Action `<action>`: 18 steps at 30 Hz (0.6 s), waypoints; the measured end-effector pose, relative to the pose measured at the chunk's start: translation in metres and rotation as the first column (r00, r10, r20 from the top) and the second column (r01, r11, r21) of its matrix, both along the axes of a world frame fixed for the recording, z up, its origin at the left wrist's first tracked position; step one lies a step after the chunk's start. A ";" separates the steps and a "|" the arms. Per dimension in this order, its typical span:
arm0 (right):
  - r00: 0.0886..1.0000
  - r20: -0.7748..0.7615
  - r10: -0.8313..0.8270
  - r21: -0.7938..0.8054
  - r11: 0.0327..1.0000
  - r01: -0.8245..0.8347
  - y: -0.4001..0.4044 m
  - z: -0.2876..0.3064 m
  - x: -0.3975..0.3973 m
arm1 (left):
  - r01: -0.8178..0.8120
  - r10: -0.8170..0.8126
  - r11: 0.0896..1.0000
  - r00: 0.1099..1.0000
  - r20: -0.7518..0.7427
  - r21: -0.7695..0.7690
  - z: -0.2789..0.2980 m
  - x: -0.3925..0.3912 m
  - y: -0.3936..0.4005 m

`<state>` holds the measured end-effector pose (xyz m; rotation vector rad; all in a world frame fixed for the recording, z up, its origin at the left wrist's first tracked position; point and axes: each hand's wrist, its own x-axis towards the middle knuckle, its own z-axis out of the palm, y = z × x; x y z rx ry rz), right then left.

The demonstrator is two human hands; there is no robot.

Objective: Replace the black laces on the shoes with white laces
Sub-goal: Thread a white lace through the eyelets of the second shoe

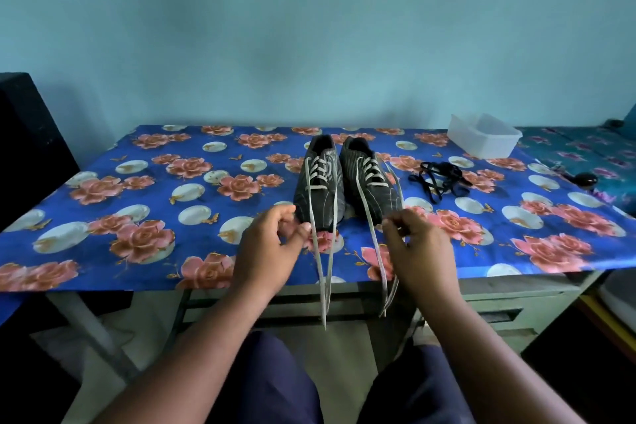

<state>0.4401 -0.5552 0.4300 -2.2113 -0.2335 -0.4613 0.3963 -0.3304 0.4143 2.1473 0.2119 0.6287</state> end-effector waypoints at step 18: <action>0.989 -0.150 0.006 -0.148 0.989 -0.029 -0.003 -0.011 0.067 | 0.083 -0.081 0.996 0.990 -0.113 0.018 0.008 0.049 -0.032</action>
